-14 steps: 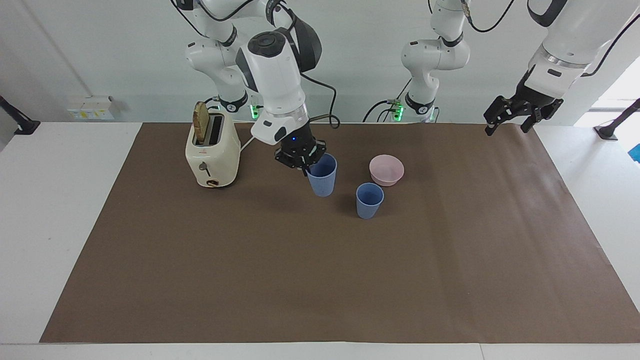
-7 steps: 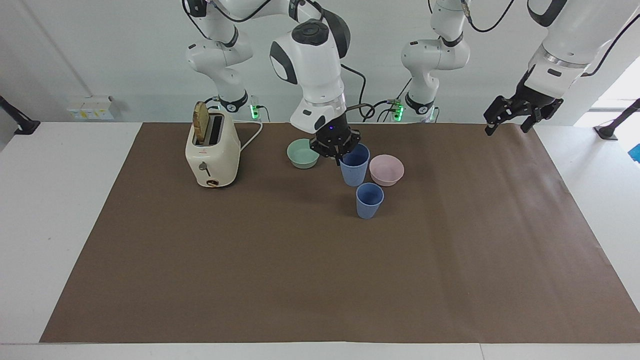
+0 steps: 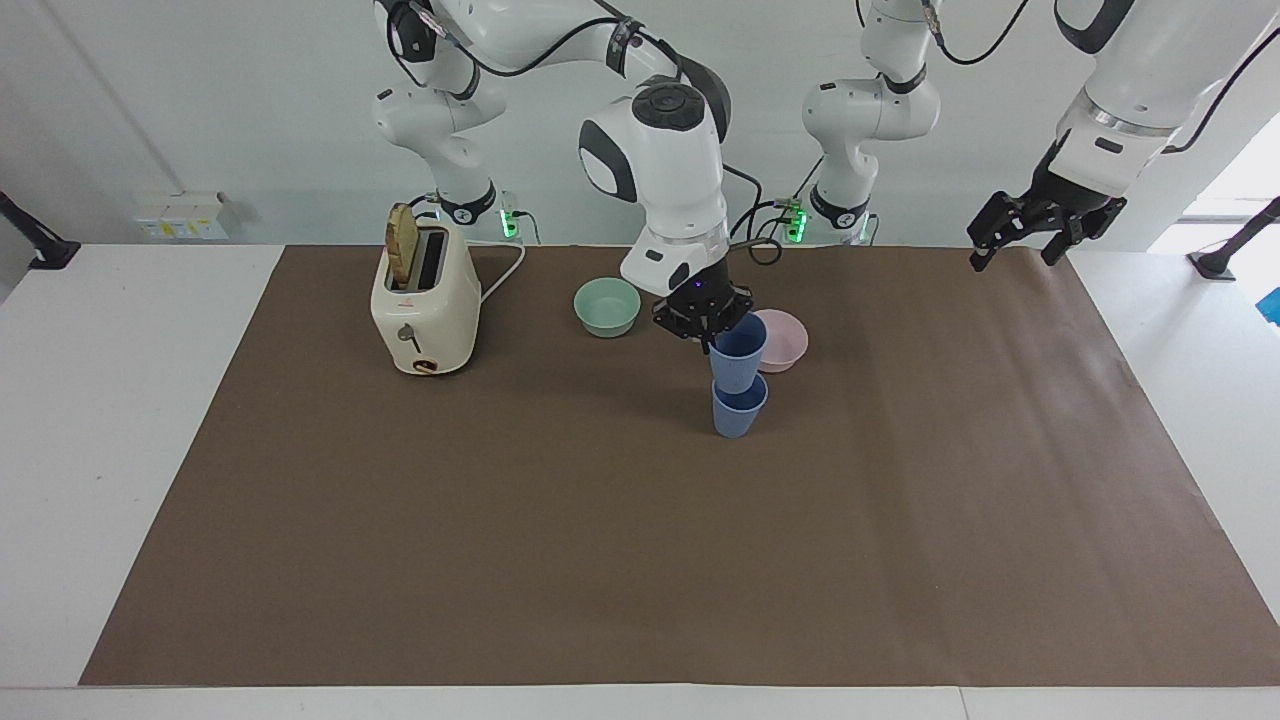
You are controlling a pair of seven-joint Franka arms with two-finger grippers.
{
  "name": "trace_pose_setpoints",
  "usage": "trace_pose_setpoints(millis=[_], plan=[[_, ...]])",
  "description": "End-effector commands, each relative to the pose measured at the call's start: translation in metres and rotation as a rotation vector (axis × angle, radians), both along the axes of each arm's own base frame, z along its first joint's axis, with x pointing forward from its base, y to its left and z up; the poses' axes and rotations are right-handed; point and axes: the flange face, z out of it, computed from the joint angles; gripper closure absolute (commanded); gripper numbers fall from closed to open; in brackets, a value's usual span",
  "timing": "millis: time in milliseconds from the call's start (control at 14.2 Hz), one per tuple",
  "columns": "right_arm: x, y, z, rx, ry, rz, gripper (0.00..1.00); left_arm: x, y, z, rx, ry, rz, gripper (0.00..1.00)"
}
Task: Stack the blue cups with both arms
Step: 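Carry the held blue cup with the right gripper over the placed cup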
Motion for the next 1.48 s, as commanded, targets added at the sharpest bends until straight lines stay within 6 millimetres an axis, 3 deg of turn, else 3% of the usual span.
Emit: trace_pose_setpoints(millis=[0,494,1412], plan=[[0.005,0.007,-0.003,-0.009,-0.024,-0.021,1.00,-0.005,0.002,0.005,0.010,0.000,-0.009,0.00],[0.006,0.020,-0.026,-0.004,-0.018,-0.032,1.00,-0.005,0.002,0.005,0.010,0.002,-0.009,0.00],[0.007,0.020,-0.034,-0.012,-0.023,-0.030,1.00,-0.005,0.002,0.005,0.010,0.002,-0.009,0.00]])
